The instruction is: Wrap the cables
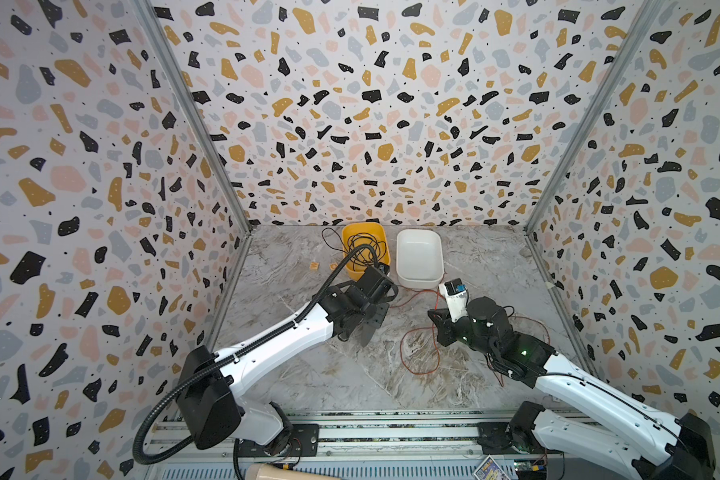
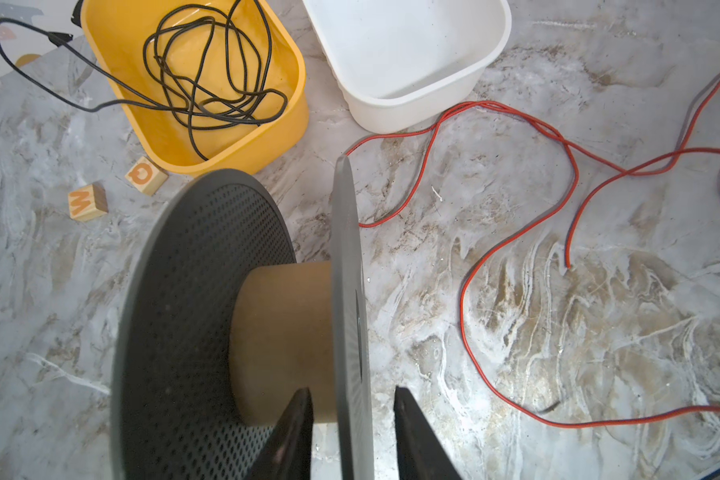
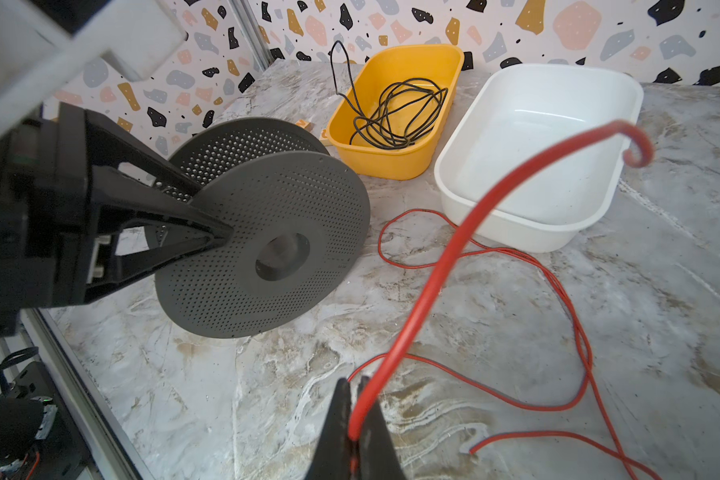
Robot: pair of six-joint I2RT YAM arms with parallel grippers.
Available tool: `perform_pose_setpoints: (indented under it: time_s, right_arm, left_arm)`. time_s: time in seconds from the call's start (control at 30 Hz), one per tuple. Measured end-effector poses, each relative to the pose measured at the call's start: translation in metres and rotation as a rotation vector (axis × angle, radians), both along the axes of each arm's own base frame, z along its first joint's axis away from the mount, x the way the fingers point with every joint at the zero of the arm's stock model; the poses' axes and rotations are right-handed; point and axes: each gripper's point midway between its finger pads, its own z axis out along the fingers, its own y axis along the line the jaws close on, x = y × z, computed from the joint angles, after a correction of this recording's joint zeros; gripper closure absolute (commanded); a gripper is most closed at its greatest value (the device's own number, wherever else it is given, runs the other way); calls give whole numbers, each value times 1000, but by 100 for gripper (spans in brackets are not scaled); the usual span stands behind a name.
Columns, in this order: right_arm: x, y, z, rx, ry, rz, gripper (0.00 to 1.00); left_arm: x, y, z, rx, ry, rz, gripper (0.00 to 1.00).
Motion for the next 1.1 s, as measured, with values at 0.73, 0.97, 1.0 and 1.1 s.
perform_pose_setpoints:
  time_s: [0.73,0.97,1.0,1.1]
  right_arm:
    - [-18,39,8,-12,-1,276,100]
    - [-35,70,37,49,-15,490,100]
    - [-36,73,40,56,-16,515,100]
    - [-40,78,51,75,-11,570,100]
  left_arm:
    - [7,5,49,-69,-126,6,18]
    - [4,3,84,-188,-188,-39,18]
    - [3,2,90,-202,-198,-51,19]
    - [-2,3,108,-229,-254,-95,19]
